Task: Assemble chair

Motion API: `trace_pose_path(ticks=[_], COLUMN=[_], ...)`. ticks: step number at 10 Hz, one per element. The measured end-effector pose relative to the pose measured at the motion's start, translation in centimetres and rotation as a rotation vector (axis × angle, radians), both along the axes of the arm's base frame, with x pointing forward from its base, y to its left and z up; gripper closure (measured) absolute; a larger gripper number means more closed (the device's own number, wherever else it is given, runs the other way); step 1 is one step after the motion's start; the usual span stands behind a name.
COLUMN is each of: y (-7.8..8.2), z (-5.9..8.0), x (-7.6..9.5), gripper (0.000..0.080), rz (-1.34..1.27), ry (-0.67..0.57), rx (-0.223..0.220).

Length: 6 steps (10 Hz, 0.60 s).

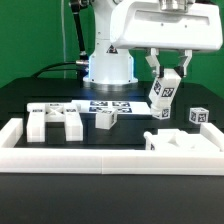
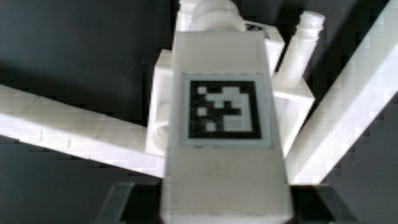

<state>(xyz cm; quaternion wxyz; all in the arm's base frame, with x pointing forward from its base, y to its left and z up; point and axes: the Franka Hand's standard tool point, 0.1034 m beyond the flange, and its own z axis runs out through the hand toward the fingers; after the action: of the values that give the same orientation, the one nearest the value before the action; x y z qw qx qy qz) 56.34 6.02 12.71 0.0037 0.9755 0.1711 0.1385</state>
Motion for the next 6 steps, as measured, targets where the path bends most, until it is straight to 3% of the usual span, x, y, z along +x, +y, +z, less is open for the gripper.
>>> trace_pose_path(ticks=[2,4,6], y=[1.6,3.3,2.8], z=[1.3,1.6,1.4], x=[2.2,3.3,3.3], gripper=[0.0508,0.0508,0.0508], rz=[0.014,0.009,0.008], ry=[-0.002,-0.018,-0.031], rx=[0.013,0.026,0.025])
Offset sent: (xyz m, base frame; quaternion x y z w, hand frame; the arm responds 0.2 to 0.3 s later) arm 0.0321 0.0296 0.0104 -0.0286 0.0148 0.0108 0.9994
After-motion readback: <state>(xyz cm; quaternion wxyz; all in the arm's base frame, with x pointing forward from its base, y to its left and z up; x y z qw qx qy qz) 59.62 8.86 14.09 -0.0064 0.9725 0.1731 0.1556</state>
